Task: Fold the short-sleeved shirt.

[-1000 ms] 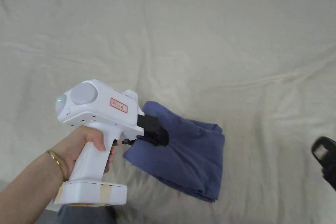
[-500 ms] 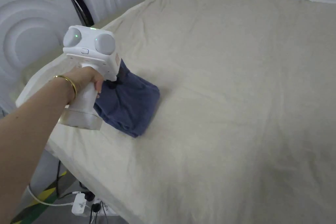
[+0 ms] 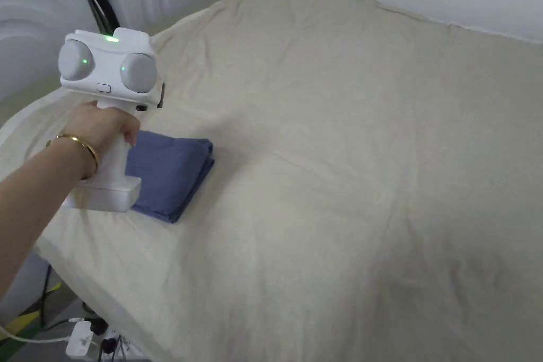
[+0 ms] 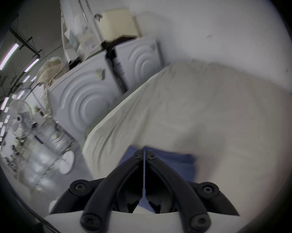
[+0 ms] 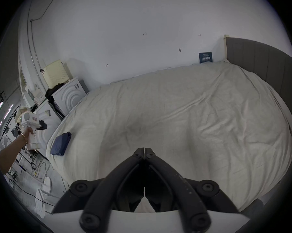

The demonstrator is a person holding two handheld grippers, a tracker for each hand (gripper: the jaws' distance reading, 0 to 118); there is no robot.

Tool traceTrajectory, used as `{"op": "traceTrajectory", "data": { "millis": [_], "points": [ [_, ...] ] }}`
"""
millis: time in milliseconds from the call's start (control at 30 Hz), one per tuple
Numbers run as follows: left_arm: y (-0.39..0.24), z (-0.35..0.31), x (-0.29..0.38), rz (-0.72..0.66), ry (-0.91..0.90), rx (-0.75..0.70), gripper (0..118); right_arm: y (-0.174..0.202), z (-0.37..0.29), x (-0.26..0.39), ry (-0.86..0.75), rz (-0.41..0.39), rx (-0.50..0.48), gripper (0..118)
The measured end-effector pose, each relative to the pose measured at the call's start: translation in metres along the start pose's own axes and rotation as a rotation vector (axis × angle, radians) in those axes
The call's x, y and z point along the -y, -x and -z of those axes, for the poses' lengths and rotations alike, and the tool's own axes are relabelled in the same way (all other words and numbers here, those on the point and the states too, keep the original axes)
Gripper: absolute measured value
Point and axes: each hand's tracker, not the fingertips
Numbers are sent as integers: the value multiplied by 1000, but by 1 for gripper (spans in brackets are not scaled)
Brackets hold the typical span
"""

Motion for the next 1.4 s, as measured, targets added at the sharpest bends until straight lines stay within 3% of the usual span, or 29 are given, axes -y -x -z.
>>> {"op": "traceTrajectory", "data": {
  "millis": [133,300,400,567,600,933,1400],
  "points": [
    [-45,-93,-13,16,-249,165,2,-8,-30,-17,-84,-48,6,1],
    [-94,-208,-17,-46,-516,344,2,-15,-77,-49,-253,-177,33,1],
    [-119,-265,-4,-106,-617,479,2,-20,-104,-67,-353,-246,64,1],
    [-165,-334,27,-102,-700,604,2,-32,-134,-90,-480,-276,151,1],
    [-172,-343,35,-95,-712,619,2,-17,-141,-100,-496,-287,175,1],
    [-230,-353,128,69,-652,688,2,-42,-135,-62,-508,-246,248,1],
    [-219,-312,199,90,-474,646,5,-63,-108,4,-386,-179,276,1]
  ]
}}
